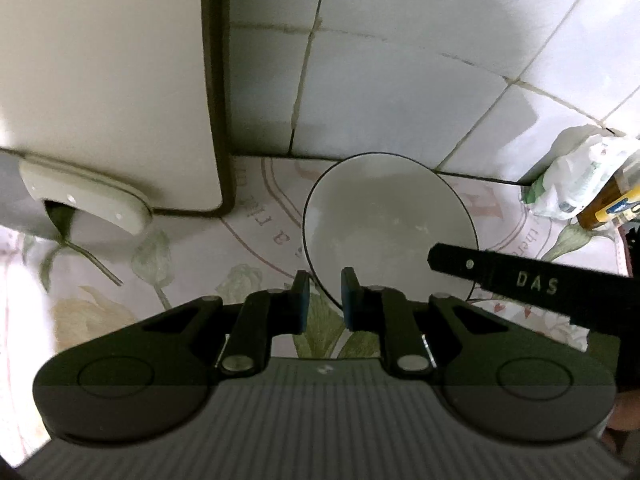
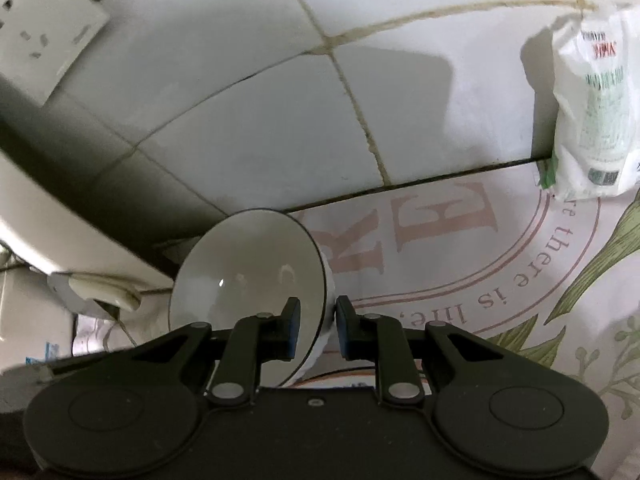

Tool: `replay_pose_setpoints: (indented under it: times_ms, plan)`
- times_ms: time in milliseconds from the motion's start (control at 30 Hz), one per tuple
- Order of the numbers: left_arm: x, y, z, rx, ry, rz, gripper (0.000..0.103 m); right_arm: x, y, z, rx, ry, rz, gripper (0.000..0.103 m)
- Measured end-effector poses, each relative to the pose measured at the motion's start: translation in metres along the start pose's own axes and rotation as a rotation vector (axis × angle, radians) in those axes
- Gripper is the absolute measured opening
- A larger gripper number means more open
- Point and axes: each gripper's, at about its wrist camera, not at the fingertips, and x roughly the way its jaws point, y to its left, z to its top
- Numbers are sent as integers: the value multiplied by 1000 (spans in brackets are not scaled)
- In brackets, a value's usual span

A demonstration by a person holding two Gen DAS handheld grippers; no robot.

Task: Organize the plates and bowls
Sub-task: 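Lift the bowl with both grippers and carry it toward the stacked bowls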

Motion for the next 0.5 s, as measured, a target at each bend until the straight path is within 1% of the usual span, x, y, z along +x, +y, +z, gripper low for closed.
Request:
replay_pose_setpoints:
  times_ms: [133, 267, 500]
  plan:
    - [-15, -6, -3, 20, 5, 2, 14, -19, 3, -3, 5, -32, 10, 23]
    - [-33, -14, -4, 60, 3, -1, 14, -50, 11, -8, -11, -68, 15, 23]
    - [-74, -30, -14, 99, -13, -58, 14, -102, 9, -22, 5, -89, 23, 23]
